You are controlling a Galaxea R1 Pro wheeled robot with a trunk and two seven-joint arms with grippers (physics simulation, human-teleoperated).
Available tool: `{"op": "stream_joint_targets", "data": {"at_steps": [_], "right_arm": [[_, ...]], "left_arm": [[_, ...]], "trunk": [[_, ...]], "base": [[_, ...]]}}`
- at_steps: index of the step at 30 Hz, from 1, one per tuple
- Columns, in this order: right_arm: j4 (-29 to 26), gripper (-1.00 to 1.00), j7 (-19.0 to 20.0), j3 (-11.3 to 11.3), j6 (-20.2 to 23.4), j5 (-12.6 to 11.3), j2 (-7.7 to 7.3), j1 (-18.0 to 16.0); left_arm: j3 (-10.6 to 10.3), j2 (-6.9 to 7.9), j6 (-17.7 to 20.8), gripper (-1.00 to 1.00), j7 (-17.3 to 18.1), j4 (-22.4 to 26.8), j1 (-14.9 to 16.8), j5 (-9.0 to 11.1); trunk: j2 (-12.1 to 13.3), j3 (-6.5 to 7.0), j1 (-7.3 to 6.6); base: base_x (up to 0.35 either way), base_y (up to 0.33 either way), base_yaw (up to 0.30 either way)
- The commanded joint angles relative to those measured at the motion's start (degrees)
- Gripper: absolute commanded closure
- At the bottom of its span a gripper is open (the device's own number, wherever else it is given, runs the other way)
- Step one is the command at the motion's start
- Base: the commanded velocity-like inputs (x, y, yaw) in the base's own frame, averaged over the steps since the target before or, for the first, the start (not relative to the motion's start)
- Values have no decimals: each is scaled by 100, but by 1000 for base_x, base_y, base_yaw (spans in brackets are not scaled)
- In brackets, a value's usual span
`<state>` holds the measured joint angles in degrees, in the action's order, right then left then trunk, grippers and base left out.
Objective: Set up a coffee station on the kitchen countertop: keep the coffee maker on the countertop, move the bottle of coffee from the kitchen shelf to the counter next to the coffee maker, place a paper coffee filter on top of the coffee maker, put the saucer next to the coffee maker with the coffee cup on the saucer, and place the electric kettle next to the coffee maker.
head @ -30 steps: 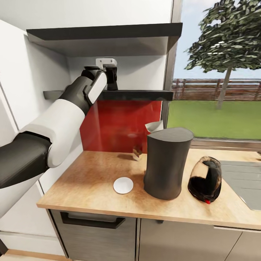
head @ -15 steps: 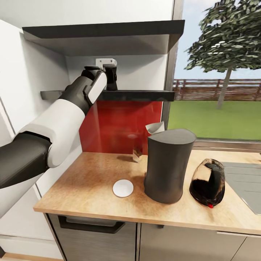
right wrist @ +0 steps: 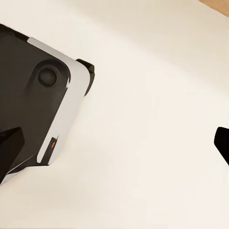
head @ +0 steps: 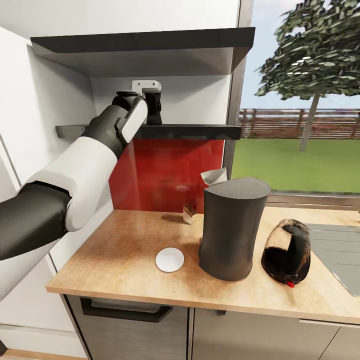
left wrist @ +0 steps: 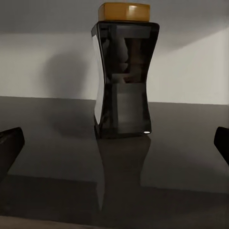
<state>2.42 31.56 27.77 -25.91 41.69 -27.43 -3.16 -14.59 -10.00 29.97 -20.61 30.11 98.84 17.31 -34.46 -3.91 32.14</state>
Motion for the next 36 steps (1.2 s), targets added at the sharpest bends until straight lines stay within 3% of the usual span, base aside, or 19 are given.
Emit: {"op": "stream_joint_targets", "data": {"at_steps": [1,36], "right_arm": [[19,-100,6,44,-23,35,-4,-9],[30,-100,-9,44,-28,41,9,0]], "left_arm": [[-19,0,12,-100,-49,1,8,54],[-3,0,15,-100,-49,0,4,53]], "trunk": [[-10,-12,3],[-10,-12,3]], "base": [[6,0,0],[75,0,0]]}}
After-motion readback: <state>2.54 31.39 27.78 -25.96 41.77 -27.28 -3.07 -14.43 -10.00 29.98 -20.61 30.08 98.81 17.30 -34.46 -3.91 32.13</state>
